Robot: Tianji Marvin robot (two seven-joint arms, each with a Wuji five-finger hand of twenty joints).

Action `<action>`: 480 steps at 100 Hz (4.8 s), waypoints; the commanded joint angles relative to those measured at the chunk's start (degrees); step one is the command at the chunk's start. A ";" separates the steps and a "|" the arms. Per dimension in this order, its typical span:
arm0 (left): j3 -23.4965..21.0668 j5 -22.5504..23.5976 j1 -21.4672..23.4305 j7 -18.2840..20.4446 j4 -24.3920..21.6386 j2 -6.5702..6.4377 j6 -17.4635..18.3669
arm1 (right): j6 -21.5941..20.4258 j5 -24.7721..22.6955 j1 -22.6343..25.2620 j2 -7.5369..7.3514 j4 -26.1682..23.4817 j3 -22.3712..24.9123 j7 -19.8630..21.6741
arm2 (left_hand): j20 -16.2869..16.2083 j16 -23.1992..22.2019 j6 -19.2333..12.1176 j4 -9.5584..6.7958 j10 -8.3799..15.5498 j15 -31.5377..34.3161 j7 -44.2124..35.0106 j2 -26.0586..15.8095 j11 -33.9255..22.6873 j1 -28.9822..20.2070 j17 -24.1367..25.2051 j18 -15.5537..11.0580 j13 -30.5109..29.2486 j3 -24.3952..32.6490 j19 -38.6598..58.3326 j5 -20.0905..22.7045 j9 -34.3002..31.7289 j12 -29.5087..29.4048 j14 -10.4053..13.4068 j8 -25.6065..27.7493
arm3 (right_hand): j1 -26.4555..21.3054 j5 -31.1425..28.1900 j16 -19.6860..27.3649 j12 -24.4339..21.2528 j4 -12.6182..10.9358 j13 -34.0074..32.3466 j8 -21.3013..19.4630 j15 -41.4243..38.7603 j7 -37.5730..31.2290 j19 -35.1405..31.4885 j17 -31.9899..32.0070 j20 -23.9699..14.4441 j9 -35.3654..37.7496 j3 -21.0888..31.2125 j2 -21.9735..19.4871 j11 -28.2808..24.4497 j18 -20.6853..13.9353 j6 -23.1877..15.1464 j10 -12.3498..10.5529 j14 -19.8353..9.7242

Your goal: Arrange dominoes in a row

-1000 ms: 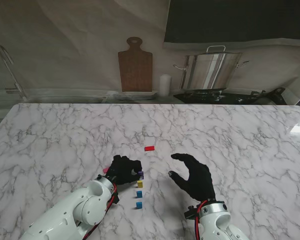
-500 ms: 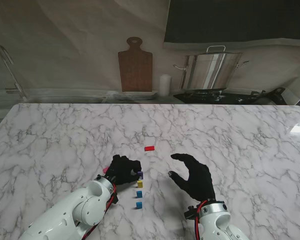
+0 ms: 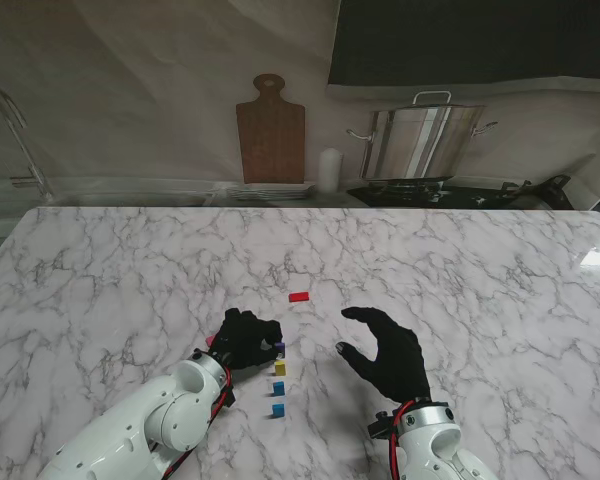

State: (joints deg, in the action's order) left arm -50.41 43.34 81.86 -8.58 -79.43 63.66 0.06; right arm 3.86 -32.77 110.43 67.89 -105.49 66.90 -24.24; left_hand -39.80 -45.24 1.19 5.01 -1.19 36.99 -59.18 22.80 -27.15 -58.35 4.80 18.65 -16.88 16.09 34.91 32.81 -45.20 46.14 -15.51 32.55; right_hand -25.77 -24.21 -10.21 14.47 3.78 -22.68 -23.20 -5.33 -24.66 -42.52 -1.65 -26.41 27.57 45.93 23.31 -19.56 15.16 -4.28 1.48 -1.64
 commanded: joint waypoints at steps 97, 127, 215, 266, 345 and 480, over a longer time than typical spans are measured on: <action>-0.48 0.02 0.58 4.91 -2.12 -0.74 -1.05 | 0.36 0.19 0.27 0.12 -0.17 0.25 0.27 | -0.61 -0.36 -1.36 -1.29 -1.10 -0.91 9.36 1.19 -4.55 -0.05 1.04 -0.11 3.06 3.39 -2.06 0.46 5.70 -4.85 -1.60 4.56 | 0.34 -0.55 -0.44 0.29 -1.23 0.28 -0.80 -0.54 -0.18 -1.01 0.01 -0.80 0.44 0.32 -0.69 -0.73 -0.05 0.44 0.14 -0.17; -0.40 -0.26 0.59 4.96 -2.18 -0.69 -1.28 | 0.33 0.21 0.33 0.11 -0.24 0.29 0.30 | -0.96 -0.53 0.02 -1.47 -1.14 -0.80 2.63 0.20 -5.23 0.20 1.08 -0.25 3.27 1.91 -2.52 -0.77 6.15 -4.88 -1.69 7.84 | 0.36 -0.56 -0.44 0.28 -1.24 0.28 -0.81 -0.53 -0.20 -0.97 0.03 -0.79 0.40 0.31 -0.67 -0.69 0.01 0.41 0.18 -0.18; 0.28 0.91 0.21 2.54 -1.01 -0.42 -1.23 | 0.33 0.19 0.41 0.06 -0.32 0.38 0.50 | -2.33 -0.67 -0.39 -1.18 -0.31 -0.20 -5.65 1.63 -6.49 -0.05 0.86 0.07 2.86 2.75 -2.08 -1.00 4.81 -2.25 -1.51 3.95 | 0.29 -0.55 -0.45 0.29 -1.26 0.27 -0.79 -0.52 -0.17 -0.94 -0.01 -0.82 0.48 0.28 -0.68 -0.71 0.00 0.43 0.19 -0.18; 0.42 0.43 0.26 3.39 -1.27 -0.48 -1.83 | 0.31 0.24 0.42 0.04 -0.32 0.43 0.65 | -1.57 -0.58 1.19 -1.16 -1.48 -0.37 -1.42 2.32 -7.05 0.76 0.93 -0.08 3.89 3.77 -1.97 -3.07 8.04 -5.32 -1.73 5.30 | 0.27 -0.53 -0.46 0.29 -1.25 0.20 -0.80 -0.55 -0.17 -0.92 -0.01 -0.80 0.43 0.31 -0.59 -0.71 0.02 0.41 0.21 -0.14; -0.32 1.18 0.88 5.13 -2.17 -1.00 -1.46 | 0.31 0.25 0.33 0.03 -0.24 0.37 0.73 | -1.88 -0.03 4.34 -0.86 -2.09 -1.74 21.85 1.28 -5.60 4.38 1.14 -0.31 5.34 9.53 -4.00 -1.95 11.49 -13.86 -1.94 0.61 | 0.33 -0.53 -0.47 0.30 -1.22 0.17 -0.80 -0.53 -0.15 -0.88 -0.01 -0.79 0.44 0.23 -0.59 -0.67 0.05 0.38 0.10 -0.21; 0.14 3.13 -6.02 9.74 -0.38 -1.67 -1.80 | 0.57 0.82 0.50 0.02 -0.32 0.92 1.24 | -2.23 8.87 5.54 -2.19 -5.51 -13.96 39.30 -2.25 5.88 8.38 1.19 -0.73 7.80 12.34 -9.62 -9.41 22.74 -21.36 -3.37 -5.69 | 0.24 -0.58 -0.48 0.32 -1.18 0.10 -0.82 -0.55 -0.22 -0.85 -0.07 -0.81 0.53 0.42 -0.36 -0.73 0.08 0.43 0.14 -0.20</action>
State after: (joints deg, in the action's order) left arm -51.01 46.93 78.67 0.86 -80.71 60.79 -0.99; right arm 4.00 -32.23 110.62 67.84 -105.68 67.60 -23.27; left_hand -41.12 -37.21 7.91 4.35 -5.90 23.96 -20.54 21.93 -22.33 -48.96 5.50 18.57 -9.18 29.36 26.63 25.85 -25.36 26.00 -17.53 27.58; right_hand -25.77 -24.21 -10.21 14.47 3.78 -22.68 -23.21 -5.33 -24.66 -42.89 -1.66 -26.44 27.57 45.93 23.31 -19.56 15.17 -4.27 1.48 -1.58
